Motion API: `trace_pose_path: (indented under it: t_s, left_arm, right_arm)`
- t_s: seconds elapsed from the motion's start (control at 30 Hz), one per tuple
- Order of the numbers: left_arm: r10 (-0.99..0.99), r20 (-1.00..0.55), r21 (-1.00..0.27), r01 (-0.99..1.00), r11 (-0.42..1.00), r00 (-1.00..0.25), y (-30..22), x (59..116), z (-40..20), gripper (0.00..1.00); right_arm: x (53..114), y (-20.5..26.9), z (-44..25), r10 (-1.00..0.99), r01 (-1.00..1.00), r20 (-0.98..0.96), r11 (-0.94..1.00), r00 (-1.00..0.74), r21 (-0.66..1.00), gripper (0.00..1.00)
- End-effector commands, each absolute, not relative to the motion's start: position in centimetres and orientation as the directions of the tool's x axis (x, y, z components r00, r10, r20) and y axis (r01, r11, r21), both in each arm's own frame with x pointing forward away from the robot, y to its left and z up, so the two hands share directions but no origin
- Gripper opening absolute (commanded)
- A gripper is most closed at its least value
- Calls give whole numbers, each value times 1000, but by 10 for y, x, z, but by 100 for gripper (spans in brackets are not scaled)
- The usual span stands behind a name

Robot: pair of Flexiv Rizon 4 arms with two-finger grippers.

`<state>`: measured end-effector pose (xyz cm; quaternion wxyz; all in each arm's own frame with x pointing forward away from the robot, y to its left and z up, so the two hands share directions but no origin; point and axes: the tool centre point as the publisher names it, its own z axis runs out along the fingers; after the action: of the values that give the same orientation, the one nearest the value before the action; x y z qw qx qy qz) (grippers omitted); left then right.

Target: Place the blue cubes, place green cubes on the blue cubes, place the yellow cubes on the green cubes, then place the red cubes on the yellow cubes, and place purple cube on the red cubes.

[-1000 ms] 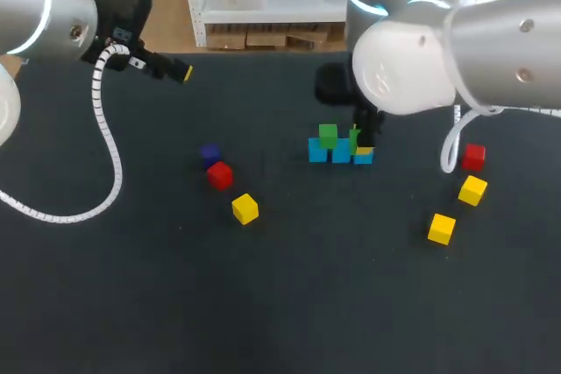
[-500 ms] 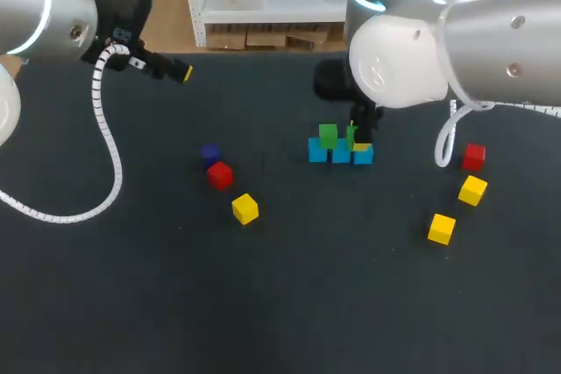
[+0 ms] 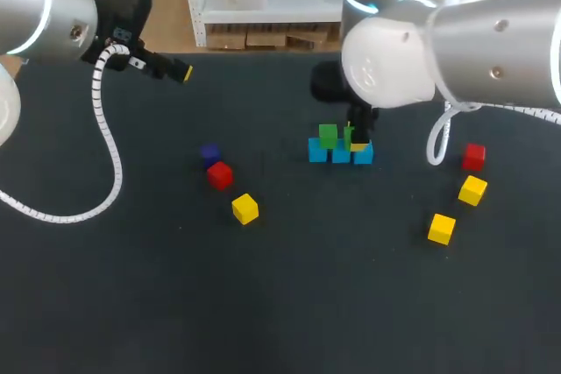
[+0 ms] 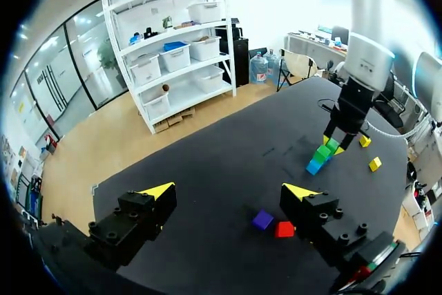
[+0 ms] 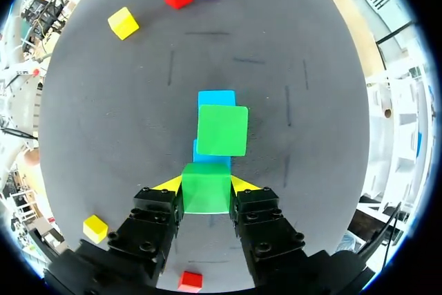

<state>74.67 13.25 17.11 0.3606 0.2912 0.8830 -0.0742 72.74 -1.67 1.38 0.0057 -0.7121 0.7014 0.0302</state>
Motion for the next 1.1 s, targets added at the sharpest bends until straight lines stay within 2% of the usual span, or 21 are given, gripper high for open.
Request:
trace_pose_path:
  t_s: [0.03, 0.83, 0.87, 0.9, 0.93, 1.0, 1.03, 1.1]
  left_arm:
    - [461, -682, 76, 572, 817, -568, 134, 747, 171, 100]
    - [461, -682, 76, 572, 817, -568, 134, 747, 171, 100]
    - [461, -682, 76, 572, 817, -568, 134, 747, 171, 100]
    - [461, -682, 76, 572, 817, -568, 134, 747, 171, 100]
    - [461, -682, 76, 572, 817, -568, 134, 747, 171, 100]
    - [461, -682, 76, 572, 817, -568, 134, 747, 171, 100]
    - [461, -682, 76, 572, 817, -568, 134, 747, 171, 100]
    - [461, -682, 76, 572, 817, -568, 134, 747, 171, 100]
  right_arm:
    - [732, -16, 12, -999, -999, -51, -16, 14, 42, 0]
    - [733, -21, 12, -999, -999, -39, -8, 7, 37, 1]
    - [733, -21, 12, -999, -999, -38, -8, 7, 37, 6]
    - [733, -21, 12, -999, -999, -37, -8, 7, 36, 18]
    - [733, -21, 12, -999, -999, -35, -9, 8, 35, 35]
    - [732, -22, 12, -999, -999, -33, -11, 10, 34, 54]
    - [732, -22, 12, -999, -999, -33, -11, 10, 33, 100]
    - [732, -22, 12, -999, -999, -32, -13, 12, 32, 100]
